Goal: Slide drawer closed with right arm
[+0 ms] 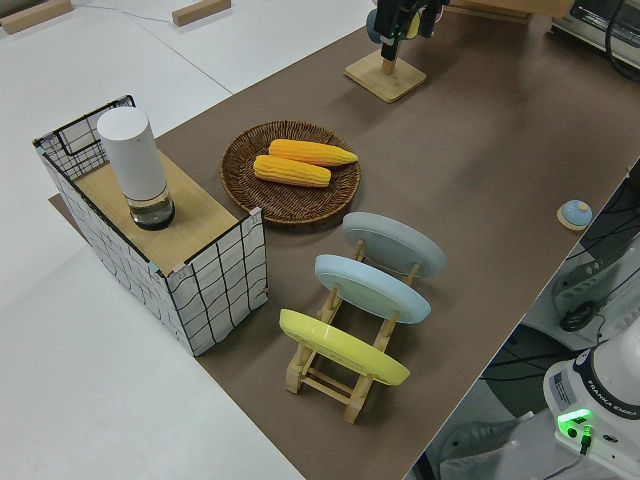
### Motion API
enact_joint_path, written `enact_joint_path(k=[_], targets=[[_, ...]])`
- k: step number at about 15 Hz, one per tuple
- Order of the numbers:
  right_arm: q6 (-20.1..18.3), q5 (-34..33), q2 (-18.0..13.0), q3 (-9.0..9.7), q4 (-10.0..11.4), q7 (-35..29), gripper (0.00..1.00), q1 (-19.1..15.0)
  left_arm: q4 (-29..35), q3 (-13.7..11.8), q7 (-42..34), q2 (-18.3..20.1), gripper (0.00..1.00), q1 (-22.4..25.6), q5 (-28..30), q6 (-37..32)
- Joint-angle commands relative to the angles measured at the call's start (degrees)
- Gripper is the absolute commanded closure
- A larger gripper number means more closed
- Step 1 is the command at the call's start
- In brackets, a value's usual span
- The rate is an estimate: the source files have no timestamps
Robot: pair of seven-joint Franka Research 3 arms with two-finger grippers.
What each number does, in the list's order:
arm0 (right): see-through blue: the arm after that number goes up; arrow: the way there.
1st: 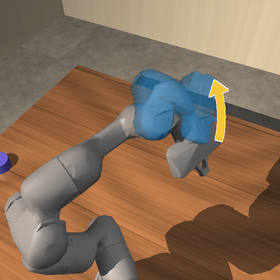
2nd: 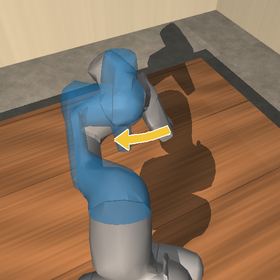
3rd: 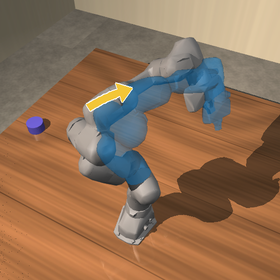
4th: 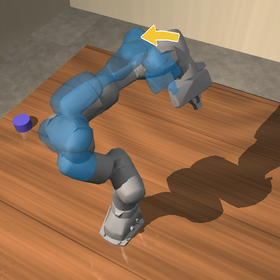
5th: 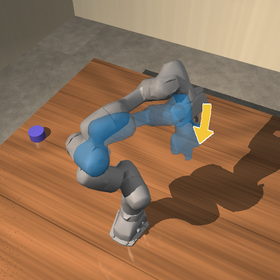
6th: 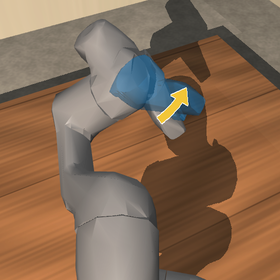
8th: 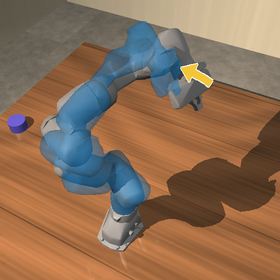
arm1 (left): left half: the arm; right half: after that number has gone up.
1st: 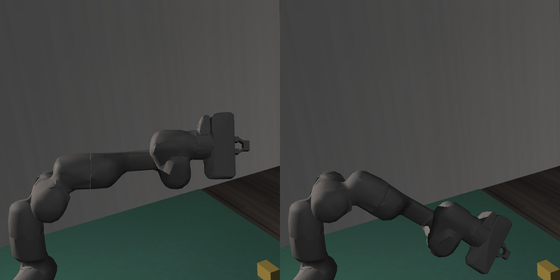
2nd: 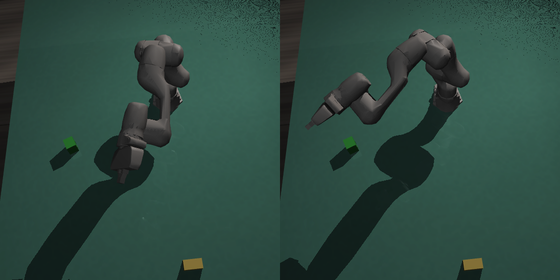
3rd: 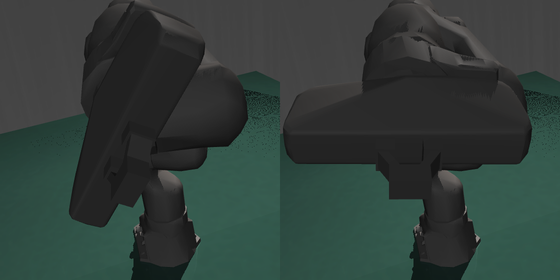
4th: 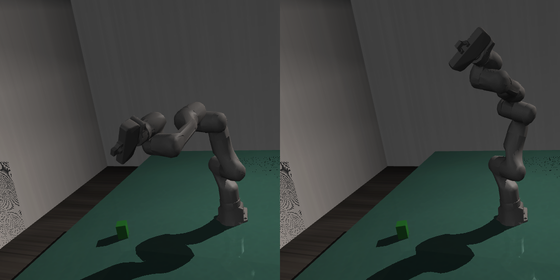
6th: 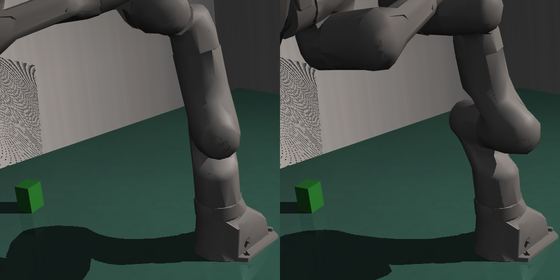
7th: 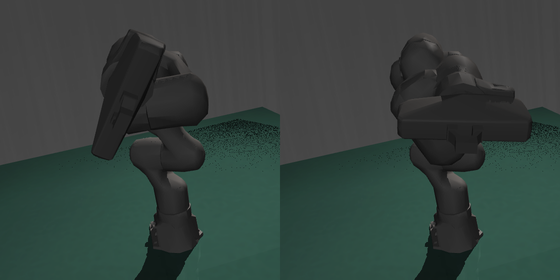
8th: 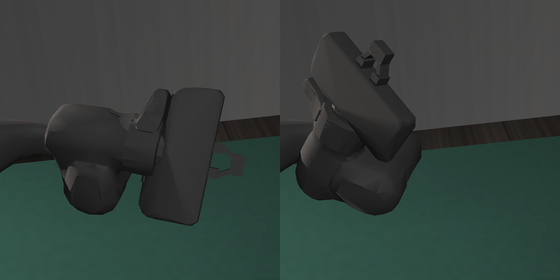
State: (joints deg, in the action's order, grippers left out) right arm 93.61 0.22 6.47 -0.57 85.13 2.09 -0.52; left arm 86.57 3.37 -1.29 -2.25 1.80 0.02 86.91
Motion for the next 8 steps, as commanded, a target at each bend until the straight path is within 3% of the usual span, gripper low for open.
enact_joint_path(k=[1, 8], targets=[[0.87, -3.19, 0.73, 0.84, -1.02, 0.91, 0.015, 0.06, -1.4, 0.4, -0.56, -0.65, 0.01, 0.31, -0.98, -1.13], [0.52, -2.95, 0.73, 0.93, -2.16, 1.17, 0.019, -0.01, -1.4, 0.4, -0.56, -0.65, 0.01, 0.31, -0.98, -1.13]])
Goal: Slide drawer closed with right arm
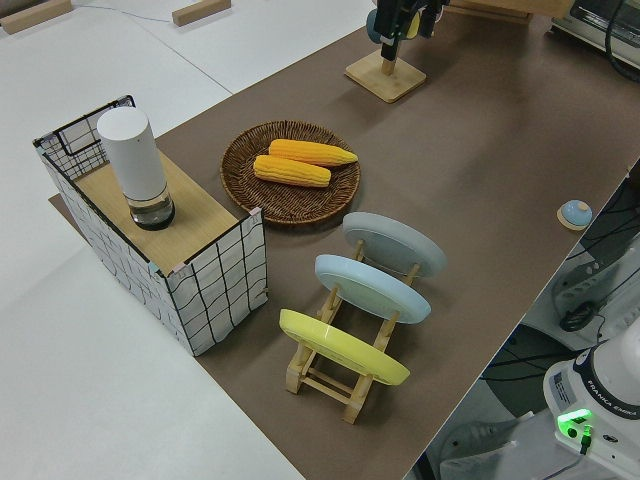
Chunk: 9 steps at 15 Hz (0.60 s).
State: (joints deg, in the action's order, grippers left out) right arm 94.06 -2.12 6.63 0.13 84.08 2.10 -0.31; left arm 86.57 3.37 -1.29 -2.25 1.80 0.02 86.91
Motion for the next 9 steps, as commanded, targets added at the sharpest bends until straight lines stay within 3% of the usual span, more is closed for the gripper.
enact_joint_path(k=[1, 4, 5, 7, 9], targets=[[-0.1, -0.34, 0.58, 0.31, -1.11, 1.15, 0.019, -0.4, -1.4, 0.4, -0.47, -0.65, 0.01, 0.31, -0.98, -1.13], [-0.37, -0.25, 0.58, 0.31, -1.28, 1.24, 0.071, -0.4, -1.49, 0.4, -0.47, -0.65, 0.01, 0.31, -0.98, -1.13], [-0.46, -0.08, 0.58, 0.4, -1.55, 1.24, 0.194, -0.4, -1.49, 0.4, -0.56, -0.65, 0.01, 0.31, -0.98, -1.13], [-0.54, -0.16, 0.58, 0.57, -1.55, 1.15, 0.613, -0.22, -1.49, 0.4, -0.56, -0.65, 0.01, 0.31, -0.98, -1.13], [-0.63, 0.1, 0.58, 0.57, -1.55, 1.33, 0.943, -0.22, -1.4, 0.4, -0.56, -0.65, 0.01, 0.31, -0.98, -1.13]])
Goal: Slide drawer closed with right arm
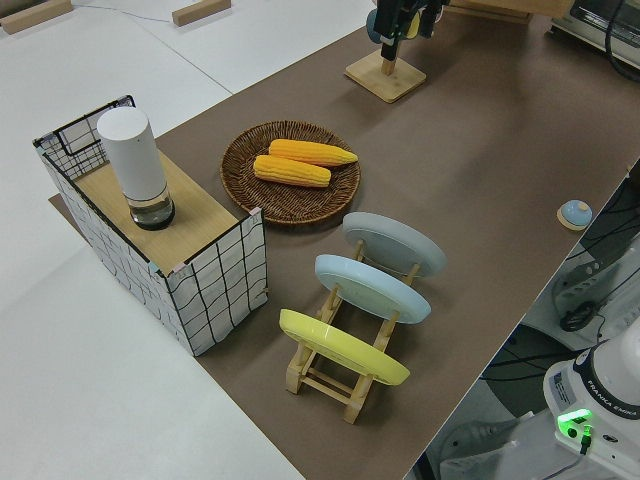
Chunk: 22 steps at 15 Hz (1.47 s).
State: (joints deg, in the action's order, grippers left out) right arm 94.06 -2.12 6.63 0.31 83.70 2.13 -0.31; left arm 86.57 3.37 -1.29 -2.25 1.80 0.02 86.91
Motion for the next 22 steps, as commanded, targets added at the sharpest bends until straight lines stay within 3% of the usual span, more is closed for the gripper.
enact_joint_path(k=[1, 8, 14, 16, 19, 22], targets=[[-0.72, 0.1, 0.58, 0.39, -1.17, 1.3, 0.999, -0.31, -1.49, 0.4, -0.56, -0.65, 0.01, 0.31, -0.98, -1.13], [-1.24, 1.06, 0.23, 0.48, -1.52, 1.3, 1.0, -0.48, -1.4, 0.4, -0.56, -0.65, 0.01, 0.31, -0.98, -1.13], [-6.25, 0.71, -3.02, 0.04, -1.52, 1.04, 1.0, -0.66, -1.4, 0.4, -0.56, -0.65, 0.01, 0.31, -0.98, -1.13], [-6.43, 0.62, -3.29, 0.13, -2.66, 0.95, 1.0, -0.05, -1.4, 0.4, -0.56, -0.65, 0.01, 0.31, -0.98, -1.13], [-8.01, 0.19, -3.2, 1.18, -4.34, -4.39, 1.0, 0.65, -1.4, 0.4, -0.56, -0.65, 0.01, 0.31, -0.98, -1.13], [-8.1, -1.39, -3.2, 1.27, -4.43, -14.13, 1.0, 5.13, -1.4, 0.4, -0.56, -0.65, 0.01, 0.31, -0.98, -1.13]])
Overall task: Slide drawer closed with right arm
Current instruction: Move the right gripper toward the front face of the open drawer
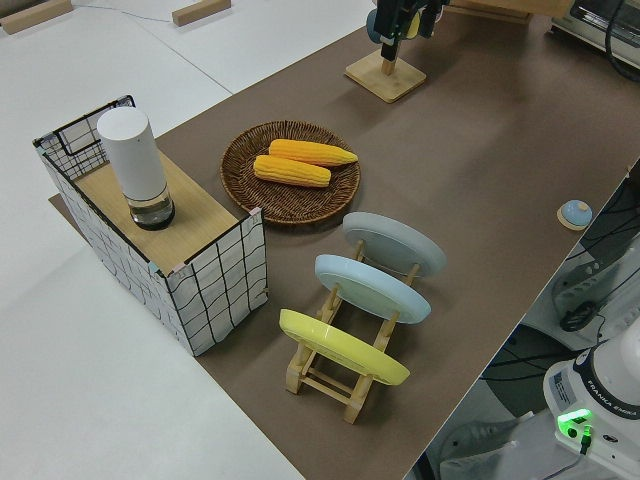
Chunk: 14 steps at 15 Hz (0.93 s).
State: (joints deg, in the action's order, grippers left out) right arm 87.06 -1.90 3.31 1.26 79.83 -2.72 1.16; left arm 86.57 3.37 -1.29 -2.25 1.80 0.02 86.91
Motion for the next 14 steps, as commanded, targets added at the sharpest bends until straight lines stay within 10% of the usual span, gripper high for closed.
enact_joint_path(k=[1, 14], targets=[[-1.1, -1.88, 0.12, 0.41, -0.55, -12.8, 1.0, 4.81, -1.49, 0.4, -0.56, -0.65, 0.01, 0.31, -0.98, -1.13], [-0.14, -2.67, 2.92, 0.59, -0.46, -44.98, 1.0, 17.99, -1.4, 0.4, -0.56, -0.65, 0.01, 0.31, -0.98, -1.13]])
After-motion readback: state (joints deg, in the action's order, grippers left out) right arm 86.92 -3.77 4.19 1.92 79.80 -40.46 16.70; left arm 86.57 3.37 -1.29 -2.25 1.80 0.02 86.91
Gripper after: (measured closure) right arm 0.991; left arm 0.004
